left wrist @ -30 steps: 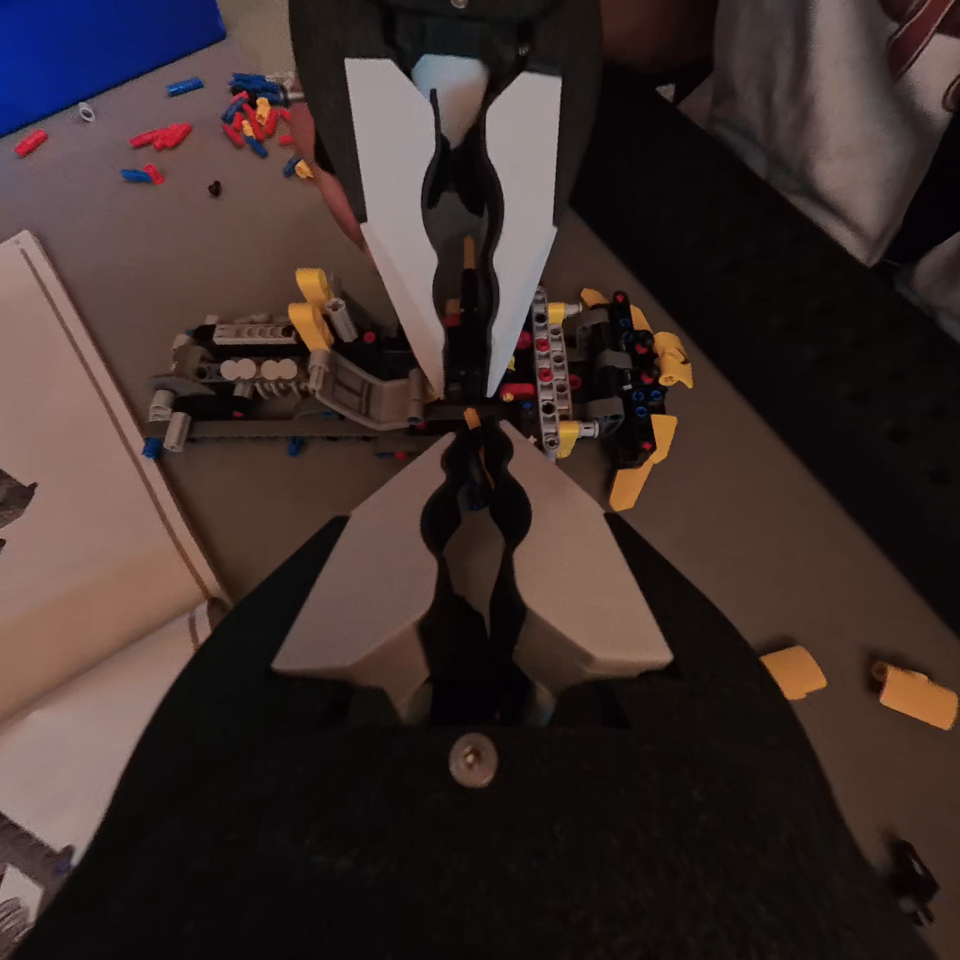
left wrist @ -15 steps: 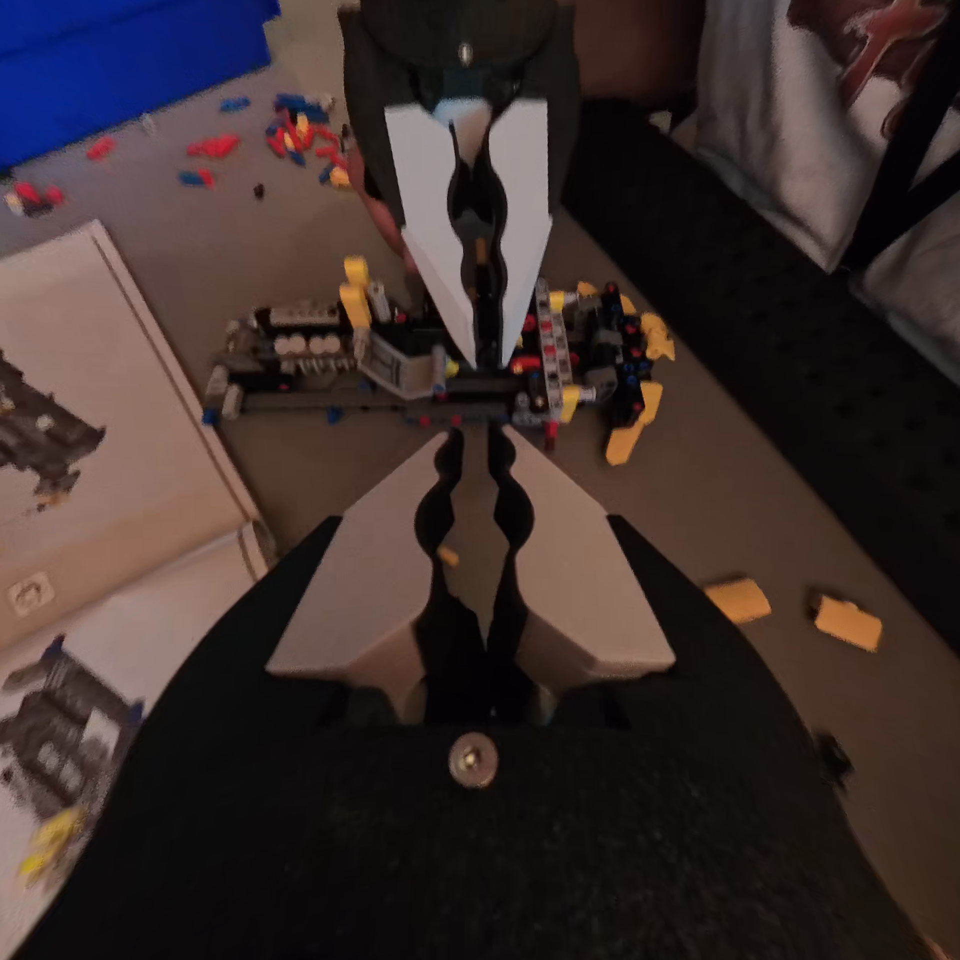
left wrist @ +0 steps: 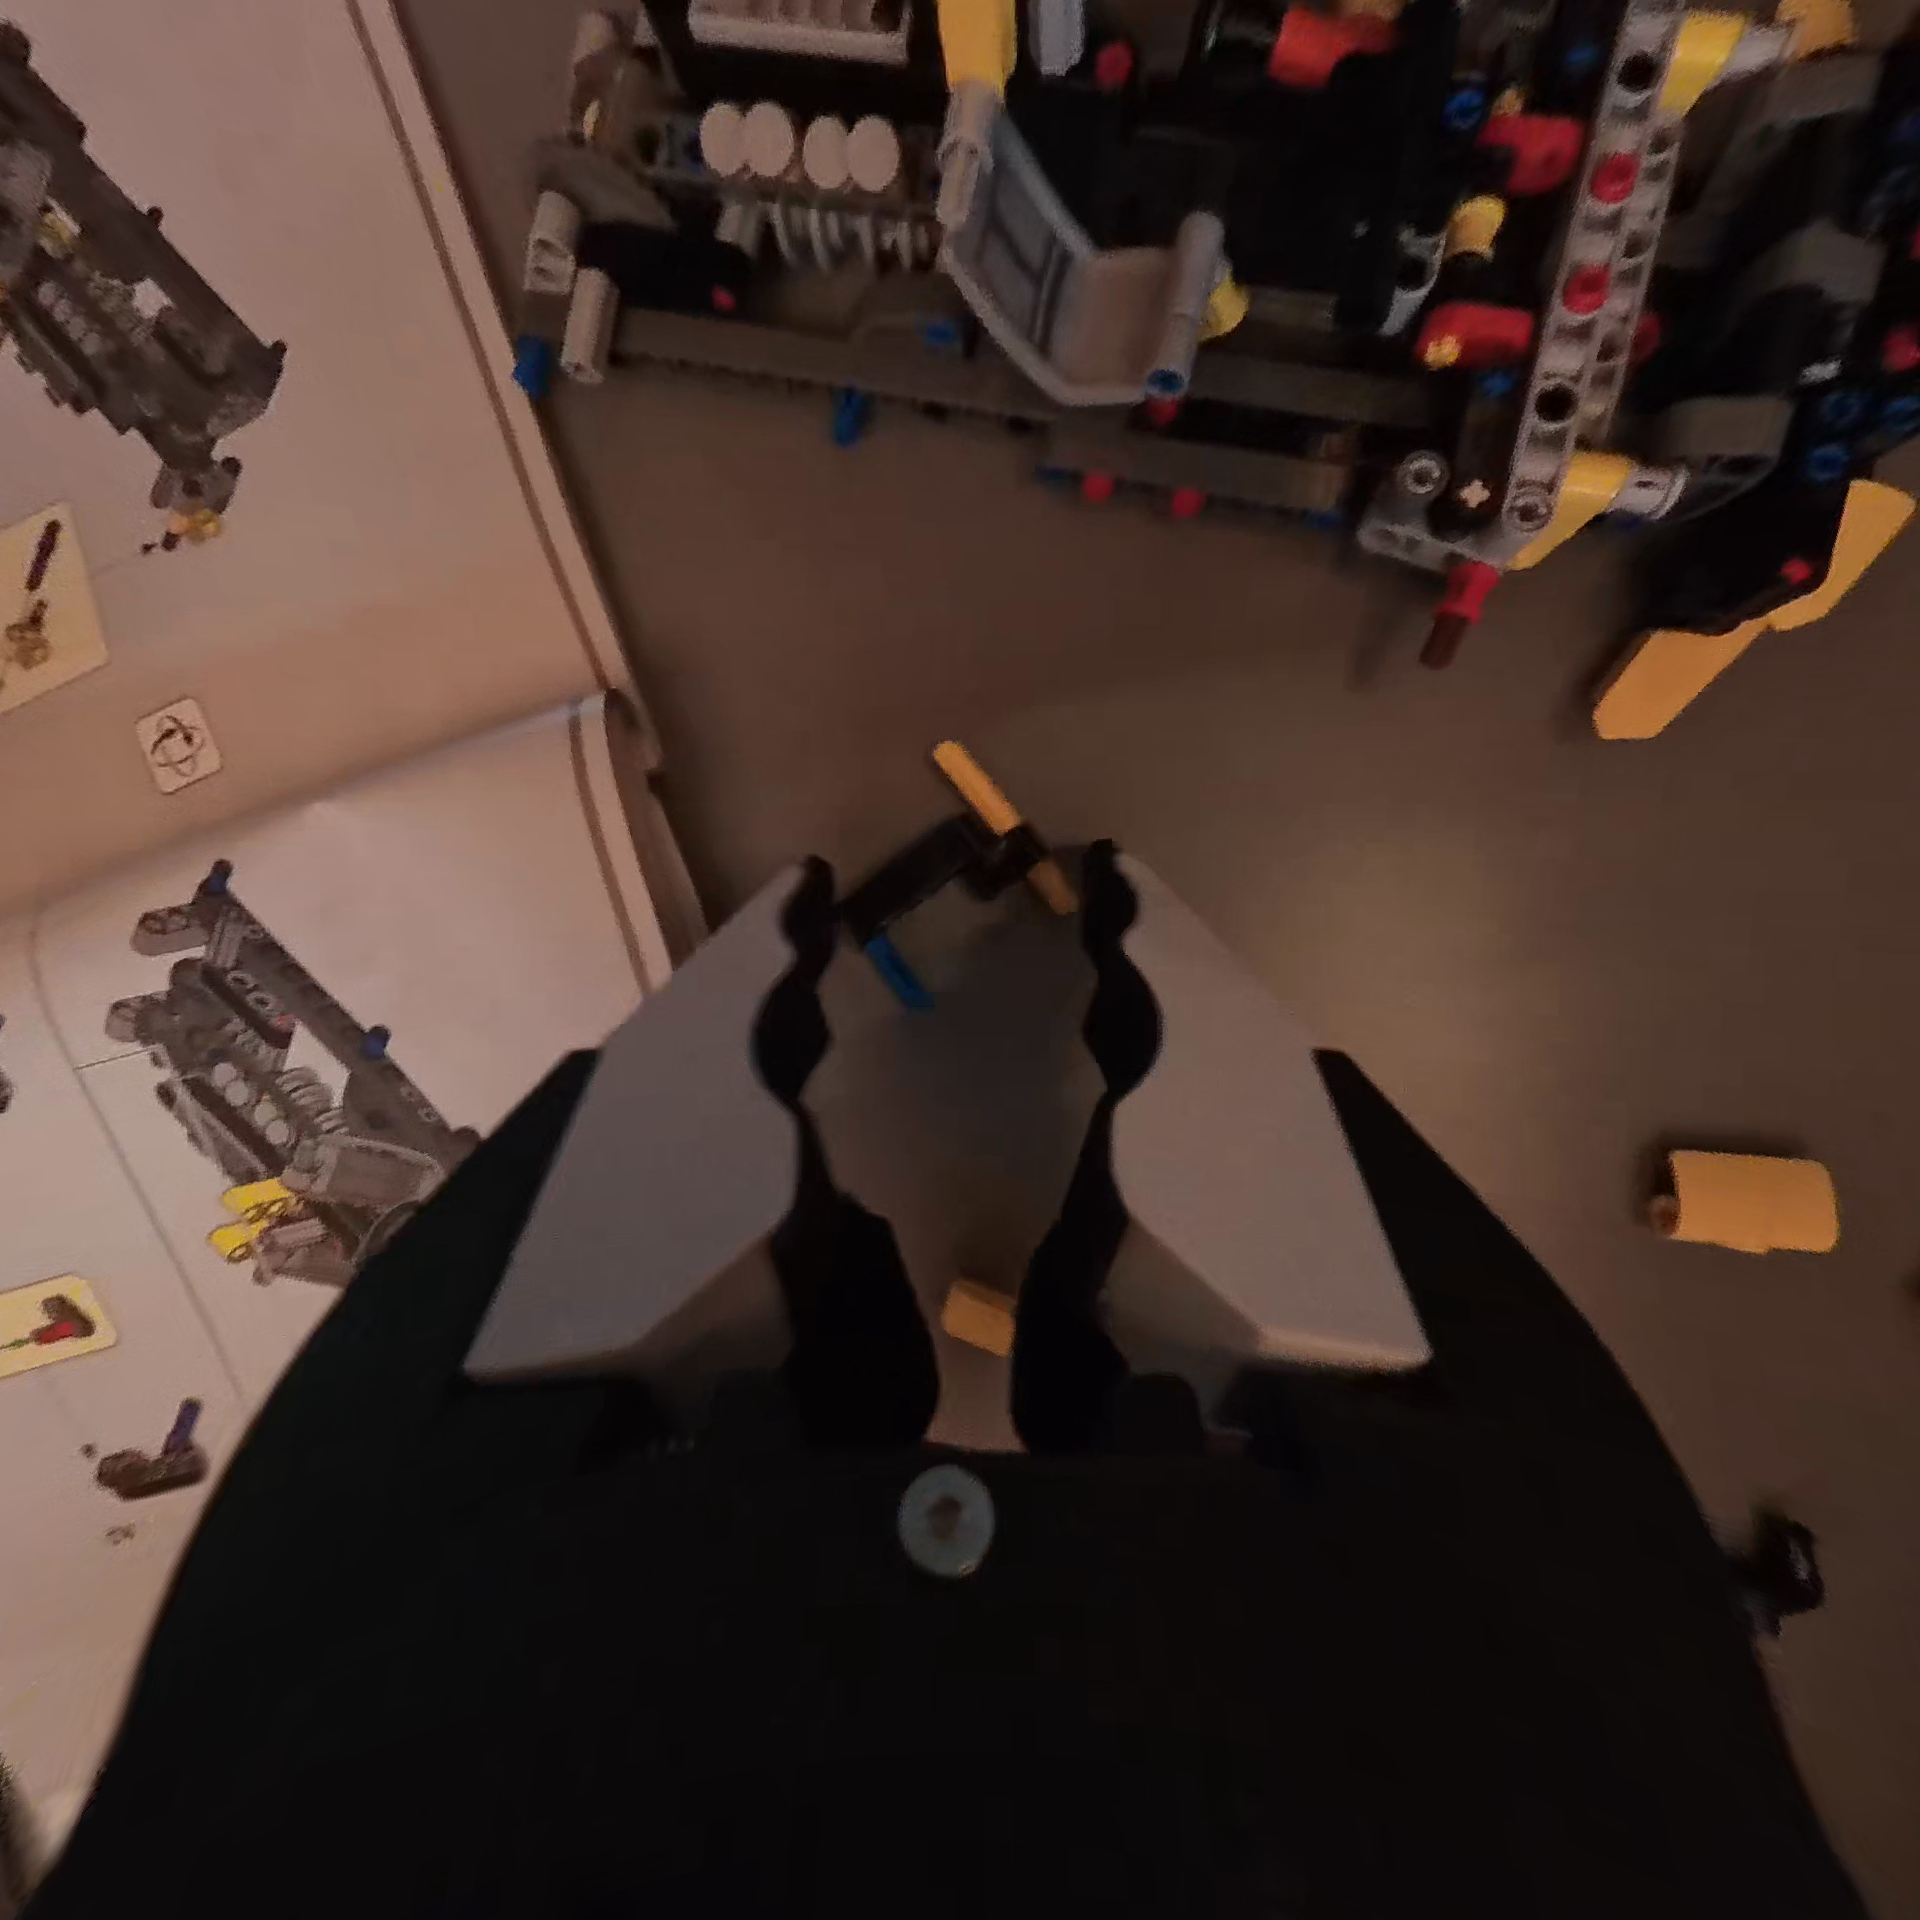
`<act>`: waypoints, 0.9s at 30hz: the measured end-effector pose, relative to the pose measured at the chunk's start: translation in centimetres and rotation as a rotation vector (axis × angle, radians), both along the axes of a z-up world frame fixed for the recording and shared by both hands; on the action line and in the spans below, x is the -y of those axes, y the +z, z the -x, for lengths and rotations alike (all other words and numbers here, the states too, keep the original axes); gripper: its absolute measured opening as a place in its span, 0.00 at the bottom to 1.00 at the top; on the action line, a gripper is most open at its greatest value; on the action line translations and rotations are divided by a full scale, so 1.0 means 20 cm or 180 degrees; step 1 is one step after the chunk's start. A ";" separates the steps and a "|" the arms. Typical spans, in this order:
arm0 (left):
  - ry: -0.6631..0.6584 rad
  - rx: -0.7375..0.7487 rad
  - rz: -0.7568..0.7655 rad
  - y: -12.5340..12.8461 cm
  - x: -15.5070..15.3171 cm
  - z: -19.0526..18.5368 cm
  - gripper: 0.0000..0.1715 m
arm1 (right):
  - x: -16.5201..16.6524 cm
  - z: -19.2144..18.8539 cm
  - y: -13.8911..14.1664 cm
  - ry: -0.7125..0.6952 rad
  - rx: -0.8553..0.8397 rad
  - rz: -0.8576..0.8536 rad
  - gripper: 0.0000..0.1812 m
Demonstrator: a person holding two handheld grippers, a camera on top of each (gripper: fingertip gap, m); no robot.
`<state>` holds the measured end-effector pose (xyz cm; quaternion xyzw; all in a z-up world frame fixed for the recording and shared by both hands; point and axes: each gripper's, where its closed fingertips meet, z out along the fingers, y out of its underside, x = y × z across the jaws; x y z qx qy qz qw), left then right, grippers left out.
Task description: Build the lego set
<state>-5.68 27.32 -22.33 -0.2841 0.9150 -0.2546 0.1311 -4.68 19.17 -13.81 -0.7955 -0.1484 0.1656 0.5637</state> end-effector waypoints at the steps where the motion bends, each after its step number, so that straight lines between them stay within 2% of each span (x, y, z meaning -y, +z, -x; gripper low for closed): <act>1: 0.0007 -0.0016 0.0048 0.00 0.01 0.00 0.23 | 0.00 -0.01 0.01 -0.0006 -0.0049 -0.0002 0.04; 6: -0.0007 0.0119 0.0035 0.02 0.01 -0.02 0.21 | -0.01 -0.03 -0.01 -0.0086 -0.0125 0.0043 0.03; 7: 0.0012 0.0287 0.0093 0.05 0.01 -0.05 0.19 | -0.01 -0.03 -0.01 -0.0095 -0.0159 0.0082 0.03; 8: 0.0037 0.0534 0.0202 0.11 0.03 -0.09 0.09 | -0.02 -0.03 -0.02 -0.0106 -0.0231 0.0130 0.03; 10: 0.0080 0.1094 0.0562 0.28 0.10 -0.16 0.09 | -0.04 -0.04 -0.01 -0.0194 -0.0541 0.0236 0.05; 12: -0.0001 0.1378 0.0711 0.37 0.18 -0.16 0.09 | -0.08 -0.06 0.00 -0.0315 -0.0981 0.0357 0.09; 13: -0.0014 0.1484 0.0595 0.37 0.19 -0.17 0.09 | -0.09 -0.08 0.01 -0.0365 -0.1147 0.0381 0.10; 15: -0.0059 0.1410 0.0409 0.34 0.19 -0.15 0.09 | -0.10 -0.13 0.03 -0.0526 -0.1222 0.0305 0.10; 17: 0.0064 0.1590 0.0617 0.41 0.20 -0.17 0.09 | -0.09 -0.18 0.05 -0.0631 -0.1251 0.0230 0.10; 20: 0.0212 0.1982 0.0775 0.51 0.26 -0.20 0.09 | -0.09 -0.13 0.09 -0.0458 -0.1574 0.0218 0.10; 23: 0.0165 0.2276 0.0565 0.54 0.32 -0.21 0.09 | -0.10 -0.10 0.12 -0.0352 -0.1739 0.0197 0.09; 27: 0.0185 0.2381 0.0504 0.55 0.35 -0.20 0.09 | -0.07 -0.10 0.14 -0.0259 -0.1914 0.0171 0.09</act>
